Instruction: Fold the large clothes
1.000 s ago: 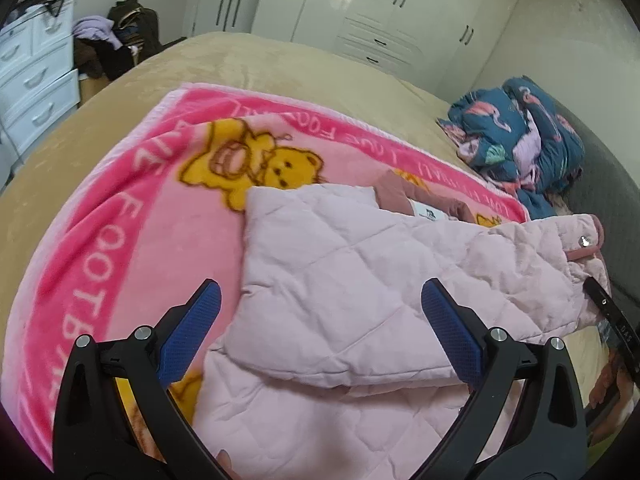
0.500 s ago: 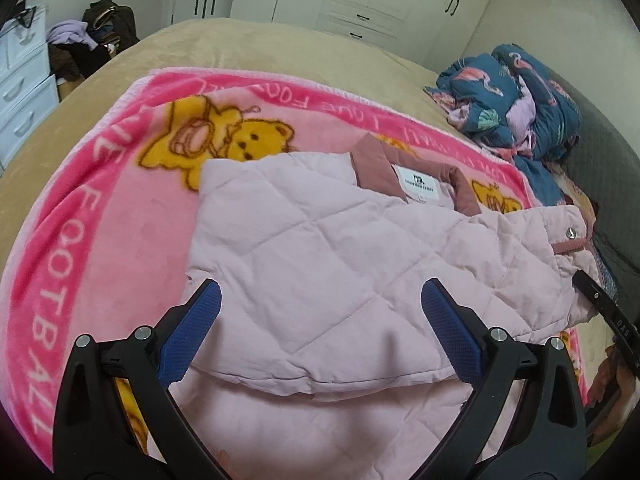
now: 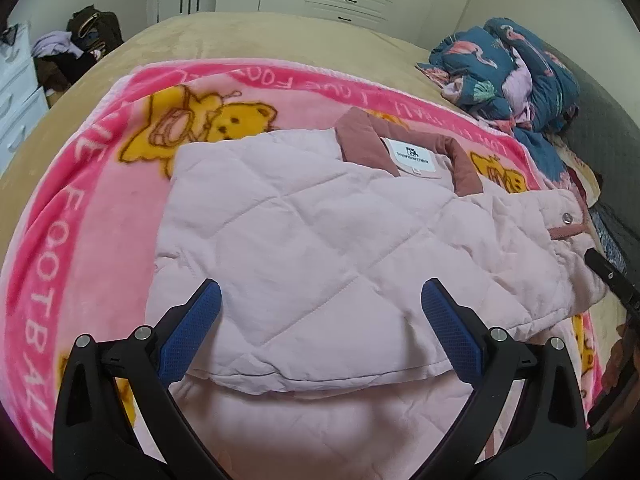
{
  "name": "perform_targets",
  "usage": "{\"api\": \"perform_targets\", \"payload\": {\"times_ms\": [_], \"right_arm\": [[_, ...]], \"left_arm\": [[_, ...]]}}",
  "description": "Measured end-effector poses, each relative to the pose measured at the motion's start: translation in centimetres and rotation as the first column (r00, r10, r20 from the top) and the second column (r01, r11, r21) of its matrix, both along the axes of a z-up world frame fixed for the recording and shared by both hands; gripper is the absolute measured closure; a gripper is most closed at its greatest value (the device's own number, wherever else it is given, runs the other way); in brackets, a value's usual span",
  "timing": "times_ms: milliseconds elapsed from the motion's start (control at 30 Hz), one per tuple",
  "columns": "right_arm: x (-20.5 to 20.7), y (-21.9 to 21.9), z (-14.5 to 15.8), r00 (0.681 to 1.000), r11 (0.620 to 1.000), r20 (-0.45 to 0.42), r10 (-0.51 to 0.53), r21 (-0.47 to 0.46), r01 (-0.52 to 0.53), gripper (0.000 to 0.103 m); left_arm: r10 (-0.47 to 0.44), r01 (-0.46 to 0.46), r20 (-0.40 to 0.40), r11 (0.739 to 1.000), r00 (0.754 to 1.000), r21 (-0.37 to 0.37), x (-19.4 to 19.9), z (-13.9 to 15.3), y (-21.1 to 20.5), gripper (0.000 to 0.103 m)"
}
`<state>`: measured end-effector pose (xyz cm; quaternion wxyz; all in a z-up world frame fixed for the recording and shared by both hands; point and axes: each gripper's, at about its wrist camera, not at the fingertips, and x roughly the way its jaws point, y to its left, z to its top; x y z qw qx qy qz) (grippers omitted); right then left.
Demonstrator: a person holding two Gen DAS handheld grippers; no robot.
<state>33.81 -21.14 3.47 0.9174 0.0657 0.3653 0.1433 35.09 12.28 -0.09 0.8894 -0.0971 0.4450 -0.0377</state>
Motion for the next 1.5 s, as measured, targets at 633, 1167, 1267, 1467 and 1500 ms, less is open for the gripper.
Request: {"api": "perform_targets", "payload": {"times_ms": [633,1167,1267,1467,1500], "right_arm": [[0.0,5.7,-0.1,0.989,0.983,-0.003,0.148,-0.108,-0.147,0.023],[3.7,8.9,-7.2,0.967,0.973,-0.216,0.135,-0.158,-0.171,0.015],[4.0,8.9,-8.5,0.966,0.976,-0.228,0.125,-0.146,-0.161,0.011],[3.9,9.1,-9.3,0.972,0.976,-0.209,0.106,-0.165,-0.142,0.01],[3.9,9.0,-9.2,0.972,0.977,-0.21,0.107,-0.16,-0.142,0.01]], "left_arm": [[-0.025,0.028,-0.081,0.998,0.996,0.047,0.1,-4.5,0.7,0.008],[-0.026,0.029,-0.072,0.999,0.997,0.039,0.1,-4.7,0.8,0.008],[-0.027,0.03,-0.072,0.999,0.997,0.044,0.1,-4.8,0.7,0.008],[-0.023,0.026,-0.073,0.998,0.997,0.048,0.1,-4.8,0.5,0.008],[-0.023,0.027,-0.071,0.998,0.997,0.053,0.1,-4.7,0.5,0.008]]}}
